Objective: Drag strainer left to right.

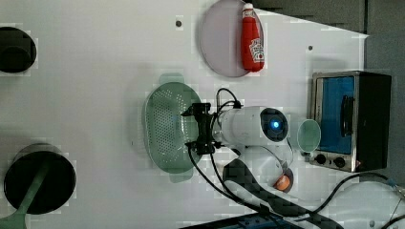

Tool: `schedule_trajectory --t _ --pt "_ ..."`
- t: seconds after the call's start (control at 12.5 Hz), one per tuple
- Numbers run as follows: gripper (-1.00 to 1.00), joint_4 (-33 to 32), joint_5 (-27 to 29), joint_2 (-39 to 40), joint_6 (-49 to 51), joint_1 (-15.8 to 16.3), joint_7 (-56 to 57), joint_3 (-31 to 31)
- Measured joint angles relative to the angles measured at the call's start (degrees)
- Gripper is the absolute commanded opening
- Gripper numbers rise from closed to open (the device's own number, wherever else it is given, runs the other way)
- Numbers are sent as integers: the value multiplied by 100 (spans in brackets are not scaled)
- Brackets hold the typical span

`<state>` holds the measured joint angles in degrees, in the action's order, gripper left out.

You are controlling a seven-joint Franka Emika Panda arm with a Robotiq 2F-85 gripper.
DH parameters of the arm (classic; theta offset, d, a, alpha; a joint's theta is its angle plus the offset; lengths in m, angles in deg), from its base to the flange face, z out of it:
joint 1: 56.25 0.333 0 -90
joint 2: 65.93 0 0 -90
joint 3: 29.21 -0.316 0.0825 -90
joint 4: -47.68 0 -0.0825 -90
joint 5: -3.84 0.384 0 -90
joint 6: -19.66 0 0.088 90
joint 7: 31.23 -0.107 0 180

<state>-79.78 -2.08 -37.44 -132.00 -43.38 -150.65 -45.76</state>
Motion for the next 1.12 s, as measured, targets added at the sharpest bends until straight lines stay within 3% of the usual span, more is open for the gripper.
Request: schedule_trajectory --t 0.4,0.64,1.12 --pt "100 -134 87 -182 -123 89 0 155" --pt "100 -548 35 -495 -151 -127 6 245" --pt "100 -660 145 -522 -118 -534 599 638"
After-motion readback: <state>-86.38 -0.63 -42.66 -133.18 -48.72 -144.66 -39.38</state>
